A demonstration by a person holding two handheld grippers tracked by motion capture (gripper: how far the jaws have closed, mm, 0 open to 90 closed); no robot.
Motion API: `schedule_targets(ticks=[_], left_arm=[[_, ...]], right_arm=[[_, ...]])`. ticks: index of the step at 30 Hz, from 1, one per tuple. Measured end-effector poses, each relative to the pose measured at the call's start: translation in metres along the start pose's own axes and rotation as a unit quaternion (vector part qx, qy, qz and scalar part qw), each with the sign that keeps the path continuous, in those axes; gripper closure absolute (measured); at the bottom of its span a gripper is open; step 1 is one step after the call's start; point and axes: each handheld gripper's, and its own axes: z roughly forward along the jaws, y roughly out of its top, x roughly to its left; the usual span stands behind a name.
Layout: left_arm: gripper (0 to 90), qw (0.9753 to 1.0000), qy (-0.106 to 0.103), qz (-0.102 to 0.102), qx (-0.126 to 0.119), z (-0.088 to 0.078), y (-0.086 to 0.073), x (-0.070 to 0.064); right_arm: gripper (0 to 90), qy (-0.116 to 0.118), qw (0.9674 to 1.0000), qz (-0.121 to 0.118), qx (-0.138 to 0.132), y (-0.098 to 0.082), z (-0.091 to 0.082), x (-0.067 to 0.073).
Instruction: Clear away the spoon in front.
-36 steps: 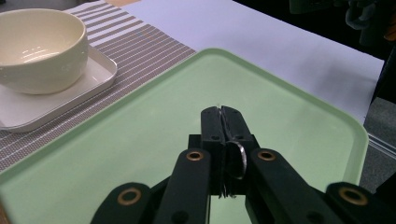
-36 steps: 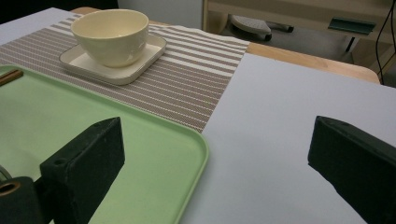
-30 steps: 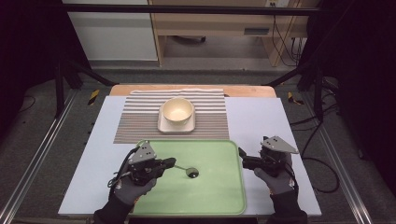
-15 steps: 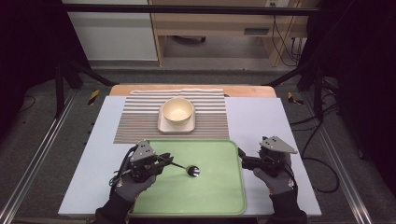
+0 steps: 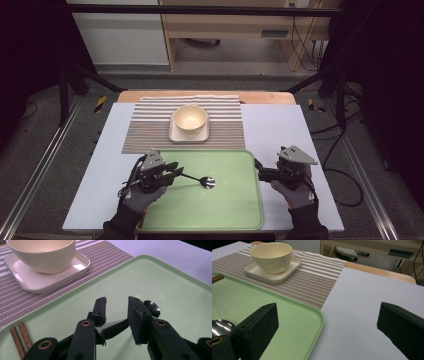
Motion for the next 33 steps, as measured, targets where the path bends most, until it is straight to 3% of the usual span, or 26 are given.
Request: schedule_targets(ticks=[6,10,16,24,29,33], left_arm=[[65.9,0.9994,0.016,0.017,0.028,0.009,-0.005,0.001],[66.2,0.9993,0.011,0.021,0.028,0.011,-0.005,0.000],[65.5,0.9992,0.005,-0.008,0.038,0.014,-0.009,0.007],[55.8,0.9984,0.018,0.005,0.054,0.019,-0.011,0.006],[50.7,0.9955,0.031,0.019,0.087,0.028,-0.014,0.004],[48.0,0.9952,0.031,0.026,0.089,0.030,-0.014,0.002]], right_arm=[[3.9,0.000,1.0000,-0.001,0.000,0.000,0.000,0.000],[3.9,0.000,1.0000,0.000,0.000,0.000,0.000,0.000],[3.8,0.000,1.0000,-0.003,0.001,0.000,0.001,0.001],[3.8,0.000,1.0000,-0.003,0.002,0.000,0.001,0.001],[3.8,0.000,1.0000,-0.001,0.003,-0.001,0.001,0.001],[3.8,0.000,1.0000,-0.001,0.003,-0.001,0.001,0.001]])
